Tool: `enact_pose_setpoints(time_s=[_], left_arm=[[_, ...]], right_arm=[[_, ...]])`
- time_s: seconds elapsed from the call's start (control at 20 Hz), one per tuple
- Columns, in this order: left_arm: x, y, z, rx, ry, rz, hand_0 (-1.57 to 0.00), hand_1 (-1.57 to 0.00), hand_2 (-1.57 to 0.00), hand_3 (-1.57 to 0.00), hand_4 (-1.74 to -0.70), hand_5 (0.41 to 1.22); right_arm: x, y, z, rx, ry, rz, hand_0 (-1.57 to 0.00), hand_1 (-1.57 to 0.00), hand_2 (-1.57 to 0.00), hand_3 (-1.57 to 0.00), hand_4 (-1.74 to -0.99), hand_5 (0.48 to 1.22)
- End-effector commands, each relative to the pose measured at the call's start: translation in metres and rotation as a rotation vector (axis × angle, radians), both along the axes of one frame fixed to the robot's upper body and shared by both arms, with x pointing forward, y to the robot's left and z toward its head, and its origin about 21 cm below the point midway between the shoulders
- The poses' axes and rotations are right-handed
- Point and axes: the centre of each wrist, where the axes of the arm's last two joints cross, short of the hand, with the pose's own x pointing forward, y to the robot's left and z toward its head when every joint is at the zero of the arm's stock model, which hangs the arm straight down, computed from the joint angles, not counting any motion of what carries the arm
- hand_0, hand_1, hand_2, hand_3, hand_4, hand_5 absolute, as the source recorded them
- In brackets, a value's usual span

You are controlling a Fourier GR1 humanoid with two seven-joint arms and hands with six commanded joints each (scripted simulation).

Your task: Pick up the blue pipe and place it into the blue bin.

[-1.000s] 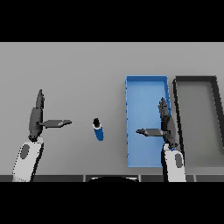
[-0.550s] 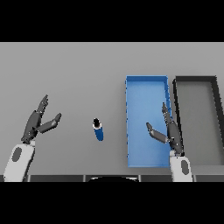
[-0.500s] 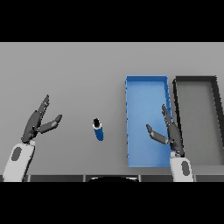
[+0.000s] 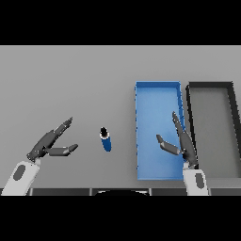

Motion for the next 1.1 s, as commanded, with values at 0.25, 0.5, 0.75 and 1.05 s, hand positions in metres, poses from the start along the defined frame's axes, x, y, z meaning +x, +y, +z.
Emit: enact_pose_setpoints(time_s=[0.25, 0.5, 0.75, 1.05], left_arm=[[0.0, -0.046, -0.007, 0.019, 0.052, -0.14, 0.0, 0.0, 0.0, 0.0, -1.21, 0.502], [-0.003, -0.074, -0.024, 0.005, 0.028, -0.179, 0.0, 0.0, 0.0, 0.0, -1.21, 0.483], [0.005, -0.107, -0.037, -0.022, 0.002, -0.164, 0.0, 0.0, 0.0, 0.0, -1.23, 0.502], [0.02, -0.13, -0.05, -0.006, -0.018, -0.178, 0.0, 0.0, 0.0, 0.0, -1.16, 0.49]], right_arm=[[0.0, 0.005, 0.002, 0.017, -0.008, 0.027, 0.0, 0.0, 0.0, 0.0, -1.283, 0.642], [0.0, 0.003, 0.004, 0.01, -0.004, 0.009, 0.0, 0.0, 0.0, 0.0, -1.296, 0.651], [-0.004, 0.003, 0.002, 0.021, 0.018, 0.007, 0.0, 0.0, 0.0, 0.0, -1.314, 0.653], [-0.007, -0.004, 0.002, 0.018, 0.033, -0.008, 0.0, 0.0, 0.0, 0.0, -1.326, 0.665]])
